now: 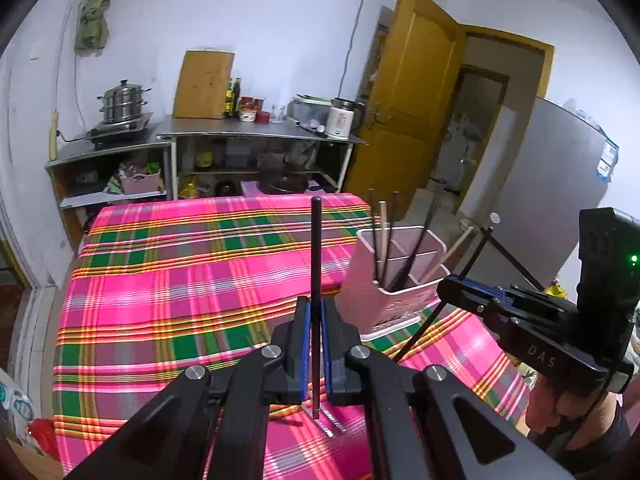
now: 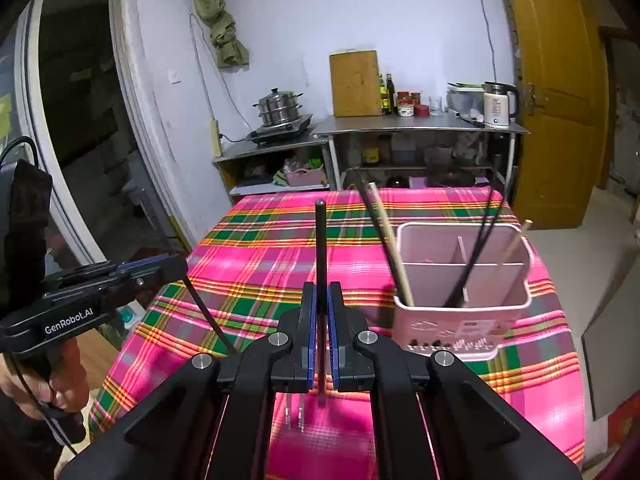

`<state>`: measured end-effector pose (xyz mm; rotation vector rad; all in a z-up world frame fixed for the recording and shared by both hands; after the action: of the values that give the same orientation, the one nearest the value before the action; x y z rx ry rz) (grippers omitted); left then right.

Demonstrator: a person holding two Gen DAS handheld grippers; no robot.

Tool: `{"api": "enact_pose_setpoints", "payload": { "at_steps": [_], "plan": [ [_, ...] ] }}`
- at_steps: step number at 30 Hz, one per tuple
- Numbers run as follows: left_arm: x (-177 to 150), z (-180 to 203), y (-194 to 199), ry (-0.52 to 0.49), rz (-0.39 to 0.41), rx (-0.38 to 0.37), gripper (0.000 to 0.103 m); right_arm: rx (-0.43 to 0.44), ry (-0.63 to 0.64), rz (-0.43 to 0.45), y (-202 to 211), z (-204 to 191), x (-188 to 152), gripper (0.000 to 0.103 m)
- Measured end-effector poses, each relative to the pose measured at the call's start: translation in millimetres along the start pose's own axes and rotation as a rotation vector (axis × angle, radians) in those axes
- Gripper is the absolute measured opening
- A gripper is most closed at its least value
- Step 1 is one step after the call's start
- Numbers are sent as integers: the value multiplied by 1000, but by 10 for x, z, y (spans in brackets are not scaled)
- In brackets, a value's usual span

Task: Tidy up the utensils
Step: 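Lift both black chopsticks upright toward the pink holder, then lower the left tool's chopstick into the holder while the right tool lowers its own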

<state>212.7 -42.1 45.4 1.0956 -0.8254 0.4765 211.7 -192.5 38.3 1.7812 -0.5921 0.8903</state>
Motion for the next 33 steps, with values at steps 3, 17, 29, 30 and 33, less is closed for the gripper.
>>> {"api": "enact_pose_setpoints", "payload": {
  "at_steps": [3, 17, 29, 30, 33],
  "plan": [
    [4, 115, -63, -8, -12, -25, 5, -16, -14, 10, 97, 90, 0, 5],
    [255, 707, -415, -61, -36, -130, 5, -101, -88, 63, 509, 627, 132, 5],
    [894, 923, -524, -79, 44, -156, 5, -135, -106, 177, 685, 828, 646, 5],
    [947, 929, -538, -82, 52, -157, 5, -137, -107, 186, 687, 841, 703, 5],
    [1084, 951, -588, -87, 71, -153, 5, -139, -116, 211, 693, 912, 831, 5]
  ]
}}
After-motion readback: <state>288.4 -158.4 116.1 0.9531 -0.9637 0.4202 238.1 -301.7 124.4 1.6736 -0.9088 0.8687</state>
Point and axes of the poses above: each gripper's, at about its wrist camera, not at the fingertips, and y roughly against the way its jaws point, z to its right, x to its top, the point moved 4 cm from there along -y, roughly the way its jaws point, and after that the axes turned 1 degree about -y, right-handed, at the moved point
